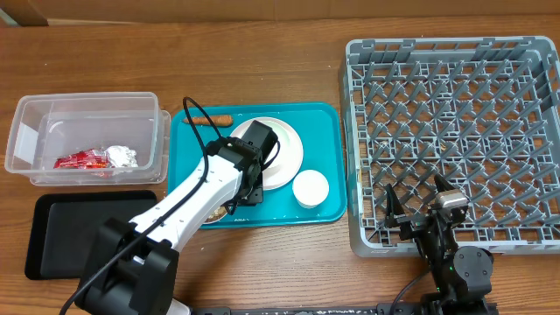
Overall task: Sort waste into correct bins and load items into the dishwasher
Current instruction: 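Grasp the rim of the pink rice bowl with the left gripper, then lift the bowl over the black tray and tip the rice out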
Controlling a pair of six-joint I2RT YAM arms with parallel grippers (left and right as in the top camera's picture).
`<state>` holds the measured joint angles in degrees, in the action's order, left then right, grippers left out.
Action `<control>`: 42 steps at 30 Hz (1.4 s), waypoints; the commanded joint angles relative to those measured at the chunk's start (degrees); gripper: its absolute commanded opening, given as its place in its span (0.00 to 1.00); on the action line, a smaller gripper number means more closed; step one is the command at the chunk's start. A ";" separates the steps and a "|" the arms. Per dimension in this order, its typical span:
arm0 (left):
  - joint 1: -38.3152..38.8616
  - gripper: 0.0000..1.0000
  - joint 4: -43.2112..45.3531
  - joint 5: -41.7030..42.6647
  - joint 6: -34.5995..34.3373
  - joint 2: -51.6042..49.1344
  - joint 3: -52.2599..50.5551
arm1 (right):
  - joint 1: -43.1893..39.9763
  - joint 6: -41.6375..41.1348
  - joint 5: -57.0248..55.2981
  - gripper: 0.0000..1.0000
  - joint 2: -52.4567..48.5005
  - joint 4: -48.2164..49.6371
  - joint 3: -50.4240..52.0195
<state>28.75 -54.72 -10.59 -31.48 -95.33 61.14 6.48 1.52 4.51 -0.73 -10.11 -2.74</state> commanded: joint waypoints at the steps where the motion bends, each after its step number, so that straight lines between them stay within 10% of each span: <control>1: -0.22 0.28 0.87 -1.99 -0.26 -0.68 -1.33 | 0.31 0.22 0.22 1.00 0.55 0.31 -0.09; 21: -0.22 0.04 3.76 -2.05 -0.22 -0.68 -4.50 | 0.31 0.22 0.22 1.00 0.55 0.31 -0.09; 42: -2.16 0.04 -9.31 0.94 1.97 7.85 9.38 | 0.31 0.22 0.22 1.00 0.55 0.33 -0.09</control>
<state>28.23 -63.13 -11.29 -31.16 -92.36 68.84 6.48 1.52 4.49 -0.73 -10.11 -2.74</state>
